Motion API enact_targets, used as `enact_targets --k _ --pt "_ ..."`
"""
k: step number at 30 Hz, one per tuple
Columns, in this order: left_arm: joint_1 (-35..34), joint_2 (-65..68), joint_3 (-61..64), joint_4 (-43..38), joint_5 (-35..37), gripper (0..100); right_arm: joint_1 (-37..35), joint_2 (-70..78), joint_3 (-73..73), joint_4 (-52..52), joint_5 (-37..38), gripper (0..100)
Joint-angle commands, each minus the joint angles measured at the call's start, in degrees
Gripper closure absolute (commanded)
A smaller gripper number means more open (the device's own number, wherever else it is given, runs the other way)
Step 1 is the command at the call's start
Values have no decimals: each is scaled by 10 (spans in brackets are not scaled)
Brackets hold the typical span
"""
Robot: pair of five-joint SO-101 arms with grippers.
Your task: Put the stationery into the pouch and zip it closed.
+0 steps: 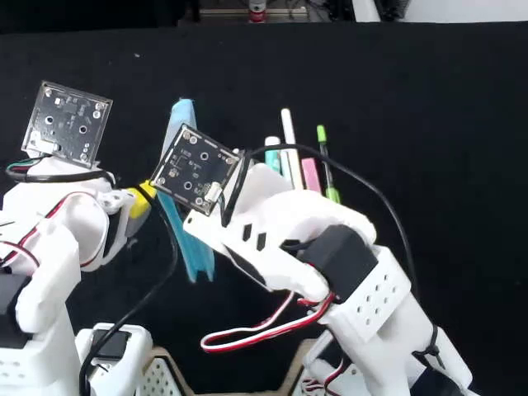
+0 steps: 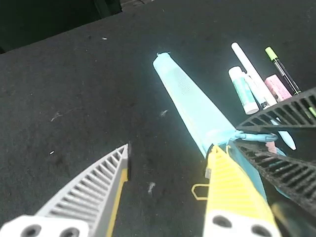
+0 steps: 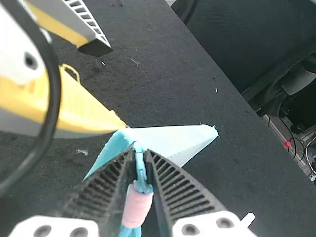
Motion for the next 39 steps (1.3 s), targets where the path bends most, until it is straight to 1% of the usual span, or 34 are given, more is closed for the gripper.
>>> enact_targets --k 1,8,15,20,24,32,39 --pt "7 -1 -24 1 -4 743 -4 -9 -5 -15 1 988" --pt "7 2 -19 -9 -3 743 -4 -9 -5 -15 1 988" --pt "52 2 37 -47 -1 745 -4 -9 -6 -15 1 988" --pt "32 1 72 -72 -4 745 -3 -9 -6 -11 1 988" --pt "29 -2 93 -89 -4 746 -2 -9 -5 -10 1 988" --pt "29 -1 93 -92 -1 747 -4 -11 -7 14 1 988" --pt "32 -4 92 -92 0 747 -4 -64 -2 25 1 988"
